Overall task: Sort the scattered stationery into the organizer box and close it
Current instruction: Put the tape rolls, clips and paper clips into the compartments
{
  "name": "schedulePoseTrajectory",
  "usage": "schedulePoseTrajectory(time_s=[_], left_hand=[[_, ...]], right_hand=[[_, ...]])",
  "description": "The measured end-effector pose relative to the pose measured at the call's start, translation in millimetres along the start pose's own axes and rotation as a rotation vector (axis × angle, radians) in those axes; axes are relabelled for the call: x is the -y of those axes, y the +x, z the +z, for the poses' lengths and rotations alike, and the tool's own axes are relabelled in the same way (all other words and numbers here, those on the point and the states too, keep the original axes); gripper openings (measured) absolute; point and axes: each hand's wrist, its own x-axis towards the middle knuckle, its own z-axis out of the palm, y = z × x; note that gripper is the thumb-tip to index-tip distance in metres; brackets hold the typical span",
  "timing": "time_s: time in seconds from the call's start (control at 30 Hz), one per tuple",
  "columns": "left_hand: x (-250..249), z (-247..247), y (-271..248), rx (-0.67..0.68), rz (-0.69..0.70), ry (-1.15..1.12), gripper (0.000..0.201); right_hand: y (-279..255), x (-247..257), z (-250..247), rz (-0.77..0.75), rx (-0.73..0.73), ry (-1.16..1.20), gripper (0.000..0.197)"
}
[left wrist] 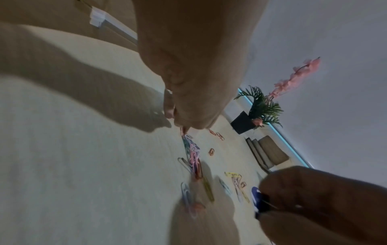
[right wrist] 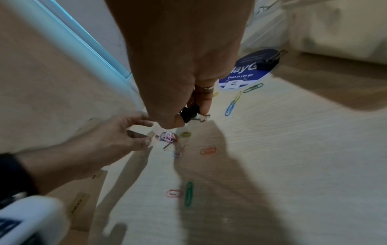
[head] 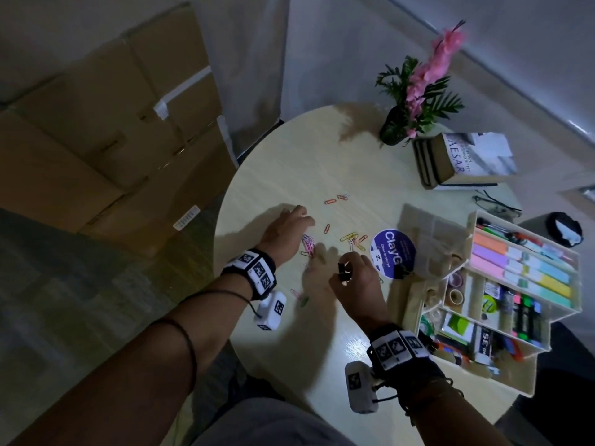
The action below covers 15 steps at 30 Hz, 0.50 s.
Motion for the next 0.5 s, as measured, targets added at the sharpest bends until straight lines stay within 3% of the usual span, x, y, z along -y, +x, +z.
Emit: schedulePoseTrajectory(time_s=[0.07,0.17,0.3,0.5], left_hand=[[1.4,0.8,9.8,0.032,0.013,0.036,0.039],[4.4,2.6,20.0,0.045,0.003,-0.001,0.038],[-2.1,4.7,17.1,-0.032,-0.060,-0.138,0.020],[-49.0,19.5,-14.8,-0.069,0.060,-0.339,0.016]], right_hand=[[-8.5,-0.1,-10.8,-0.006,-0.024,0.044,0.026],[-25.6,0.6,-28.4,0.020,-0.043,0.115,0.026],[-58.2,-11.6,-56.0,0.039,-0.109,0.168,0.023],[-108.0,-60.0,-103.7,0.189,-0.232,0.229,0.022]])
